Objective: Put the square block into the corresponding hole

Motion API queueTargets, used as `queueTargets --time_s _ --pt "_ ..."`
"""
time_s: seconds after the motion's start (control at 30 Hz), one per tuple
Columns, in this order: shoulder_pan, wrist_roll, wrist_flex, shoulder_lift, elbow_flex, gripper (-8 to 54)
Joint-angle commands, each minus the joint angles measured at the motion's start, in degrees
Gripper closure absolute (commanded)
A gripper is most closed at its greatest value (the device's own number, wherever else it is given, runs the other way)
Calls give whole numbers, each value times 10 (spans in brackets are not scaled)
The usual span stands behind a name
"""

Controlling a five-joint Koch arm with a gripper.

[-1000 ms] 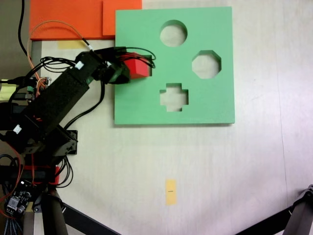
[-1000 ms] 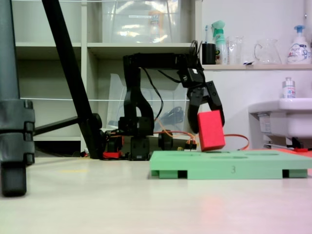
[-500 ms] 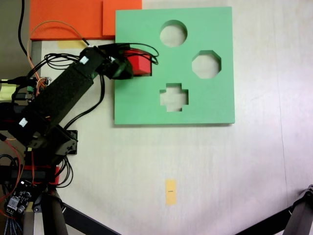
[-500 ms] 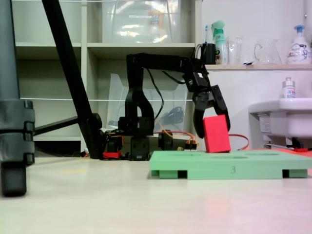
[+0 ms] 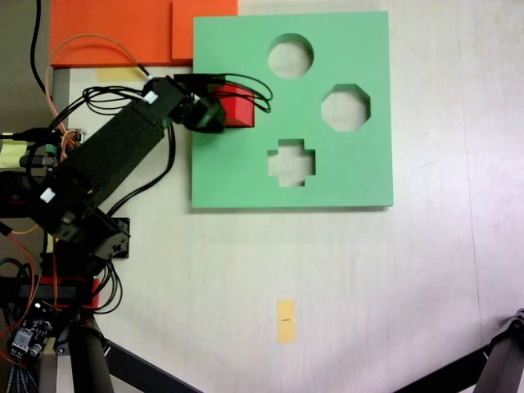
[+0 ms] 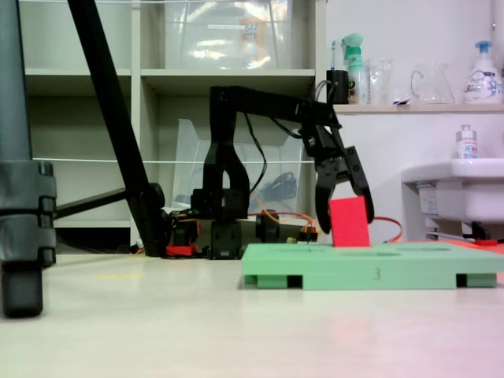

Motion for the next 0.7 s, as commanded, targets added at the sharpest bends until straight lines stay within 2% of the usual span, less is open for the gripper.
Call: queueTargets --time_s 0.0,0.07,0.17,0.23,0.47,0.57,0.63,0.67 --pt "-7 23 -49 -11 -15 68" --pt "-10 28 -51 -22 -13 38" --pt "-12 18 -81 -36 -13 -65" --pt "-13 -9 -80 -23 -10 -65" --pt "-12 -181 -2 243 27 -65" --pt "10 -308 13 321 48 -65" --pt "44 -465 25 370 59 -64" --pt "82 -601 26 388 70 -64"
